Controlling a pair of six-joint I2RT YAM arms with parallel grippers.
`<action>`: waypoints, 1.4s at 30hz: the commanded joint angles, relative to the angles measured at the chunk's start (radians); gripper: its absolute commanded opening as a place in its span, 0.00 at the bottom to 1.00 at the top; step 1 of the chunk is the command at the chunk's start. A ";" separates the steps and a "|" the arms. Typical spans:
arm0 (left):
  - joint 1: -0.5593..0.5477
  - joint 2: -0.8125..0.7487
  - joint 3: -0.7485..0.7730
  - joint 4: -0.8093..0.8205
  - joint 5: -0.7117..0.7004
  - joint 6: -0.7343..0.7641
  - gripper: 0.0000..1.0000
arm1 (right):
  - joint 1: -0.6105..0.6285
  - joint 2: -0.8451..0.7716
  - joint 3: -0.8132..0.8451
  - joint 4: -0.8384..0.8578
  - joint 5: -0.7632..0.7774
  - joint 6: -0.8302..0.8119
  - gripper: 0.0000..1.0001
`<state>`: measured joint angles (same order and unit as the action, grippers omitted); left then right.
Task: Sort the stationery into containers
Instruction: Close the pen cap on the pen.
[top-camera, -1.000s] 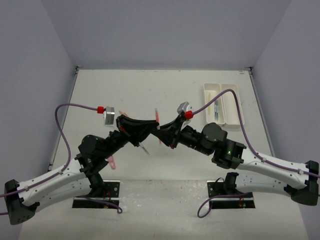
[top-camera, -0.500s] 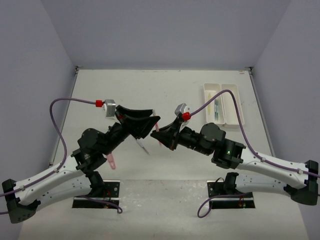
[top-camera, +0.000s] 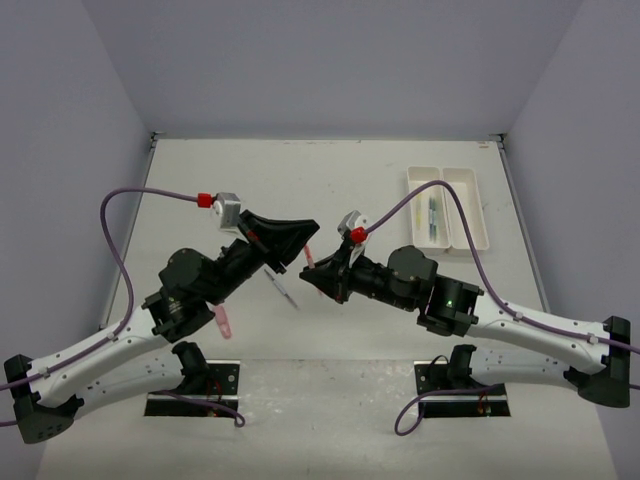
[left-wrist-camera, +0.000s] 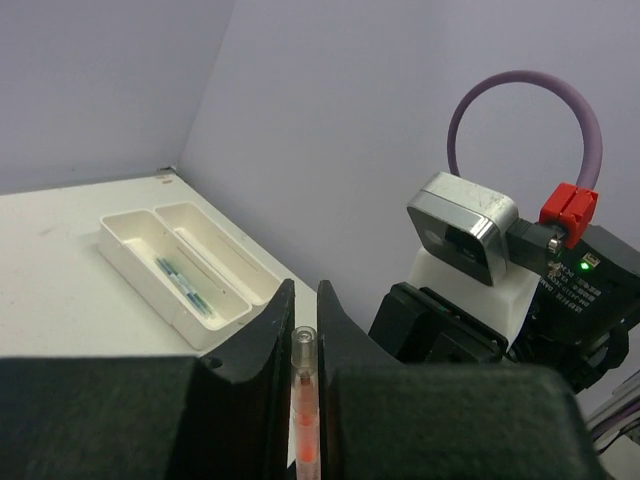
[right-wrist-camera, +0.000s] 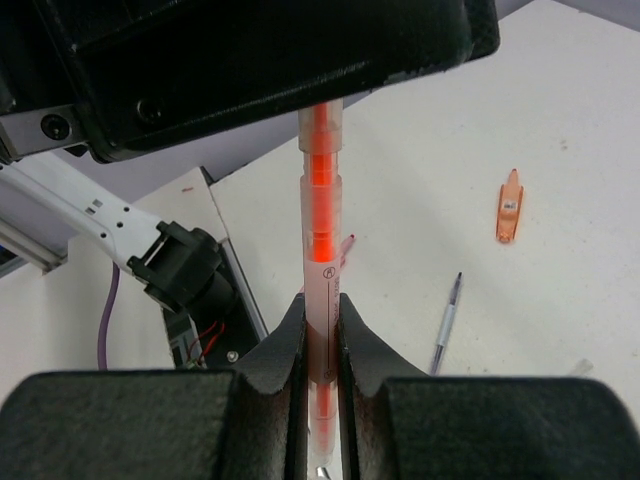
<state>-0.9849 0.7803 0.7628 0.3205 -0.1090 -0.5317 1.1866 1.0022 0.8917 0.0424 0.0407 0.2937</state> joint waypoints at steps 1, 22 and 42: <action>0.000 -0.009 0.003 0.020 0.026 0.024 0.00 | 0.006 -0.017 0.025 0.015 0.045 -0.015 0.00; -0.001 0.043 -0.179 0.139 0.150 -0.039 0.00 | -0.235 0.077 0.379 -0.162 -0.037 0.129 0.00; -0.058 0.031 -0.195 0.029 -0.046 -0.050 0.00 | -0.334 0.299 0.546 -0.142 -0.191 0.091 0.00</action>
<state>-0.9574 0.8125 0.5351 0.7923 -0.2528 -0.6268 0.9615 1.3968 1.5950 -0.6943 -0.3119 0.2969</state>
